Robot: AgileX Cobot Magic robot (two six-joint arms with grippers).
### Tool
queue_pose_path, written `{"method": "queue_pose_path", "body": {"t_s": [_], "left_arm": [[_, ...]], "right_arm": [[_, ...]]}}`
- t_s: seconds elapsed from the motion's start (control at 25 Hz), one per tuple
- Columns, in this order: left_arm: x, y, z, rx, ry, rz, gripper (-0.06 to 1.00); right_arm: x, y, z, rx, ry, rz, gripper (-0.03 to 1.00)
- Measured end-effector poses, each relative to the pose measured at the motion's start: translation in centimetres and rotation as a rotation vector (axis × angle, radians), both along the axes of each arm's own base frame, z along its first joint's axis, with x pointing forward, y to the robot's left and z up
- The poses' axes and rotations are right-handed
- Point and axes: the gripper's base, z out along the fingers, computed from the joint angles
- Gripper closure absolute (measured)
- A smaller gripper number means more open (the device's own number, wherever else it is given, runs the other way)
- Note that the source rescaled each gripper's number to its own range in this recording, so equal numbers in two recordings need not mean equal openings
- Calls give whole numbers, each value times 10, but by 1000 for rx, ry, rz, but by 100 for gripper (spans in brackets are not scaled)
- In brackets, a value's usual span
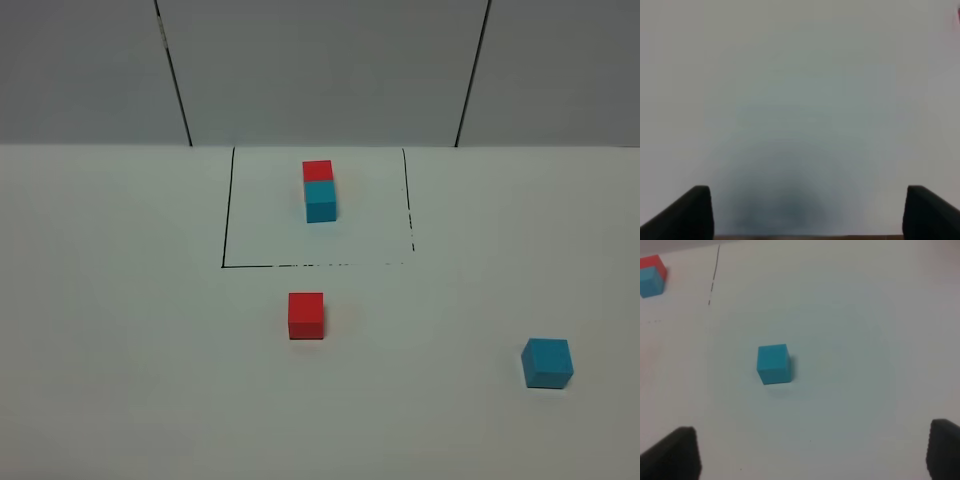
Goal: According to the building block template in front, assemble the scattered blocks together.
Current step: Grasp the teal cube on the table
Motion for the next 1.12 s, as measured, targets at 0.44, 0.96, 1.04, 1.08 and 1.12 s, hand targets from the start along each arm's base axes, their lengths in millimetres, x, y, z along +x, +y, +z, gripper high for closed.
{"method": "queue_pose_path", "body": {"t_s": [0.44, 0.96, 1.04, 1.08, 1.12], "left_arm": [[-21, -1, -11, 34, -137, -28, 27], [-21, -1, -12, 36, -137, -30, 27], [-21, -1, -12, 36, -137, -30, 27], [-21, -1, -12, 36, -137, -30, 27], [-21, -1, -12, 36, -137, -30, 27]], "right_arm": [[0, 0, 0, 0, 0, 0, 16], [0, 0, 0, 0, 0, 0, 16], [0, 0, 0, 0, 0, 0, 16], [0, 0, 0, 0, 0, 0, 16], [0, 0, 0, 0, 0, 0, 16]]}}
